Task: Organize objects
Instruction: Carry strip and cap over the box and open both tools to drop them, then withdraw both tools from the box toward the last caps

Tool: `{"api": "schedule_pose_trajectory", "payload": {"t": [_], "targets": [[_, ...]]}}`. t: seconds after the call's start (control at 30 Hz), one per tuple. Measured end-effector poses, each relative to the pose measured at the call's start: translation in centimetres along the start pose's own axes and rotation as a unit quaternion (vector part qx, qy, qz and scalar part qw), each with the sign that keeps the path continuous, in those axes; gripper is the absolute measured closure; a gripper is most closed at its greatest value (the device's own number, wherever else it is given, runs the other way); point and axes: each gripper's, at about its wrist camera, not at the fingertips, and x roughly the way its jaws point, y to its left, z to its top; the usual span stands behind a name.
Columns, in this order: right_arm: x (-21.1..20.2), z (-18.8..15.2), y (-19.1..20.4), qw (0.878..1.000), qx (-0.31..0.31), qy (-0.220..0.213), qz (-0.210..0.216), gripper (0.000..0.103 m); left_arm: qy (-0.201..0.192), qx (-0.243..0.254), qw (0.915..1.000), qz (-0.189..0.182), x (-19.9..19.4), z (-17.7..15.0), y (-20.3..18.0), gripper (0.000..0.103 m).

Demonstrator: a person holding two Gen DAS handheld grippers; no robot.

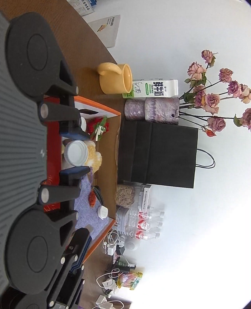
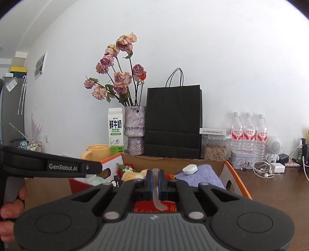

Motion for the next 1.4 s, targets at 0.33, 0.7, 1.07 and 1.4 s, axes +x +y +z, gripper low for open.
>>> {"api": "schedule_pose_trajectory", "payload": {"t": [0.33,0.7,1.07,1.4], "targets": [[5.2,2.8,-0.5,0.999,-0.004,-0.027,-0.018,0.099,-0.028,-0.023,0.9991,0.02,4.0,2.5,0.2,0.073],[10.3,1.8,-2.6,1.0,0.016,0.001,-0.018,0.099,-0.017,-0.015,0.9995,0.024,9.3,2.8,0.0,0.073],[9.5,1.3,-2.7,0.998,0.006,0.02,-0.057,0.006,-0.045,-0.015,0.9977,0.049,8.0,2.2,0.6,0.0],[8.8,1.4,-2.7,0.997,0.004,0.017,-0.069,0.001,-0.054,-0.024,0.9972,0.046,7.2,2.3,1.3,0.0]]}}
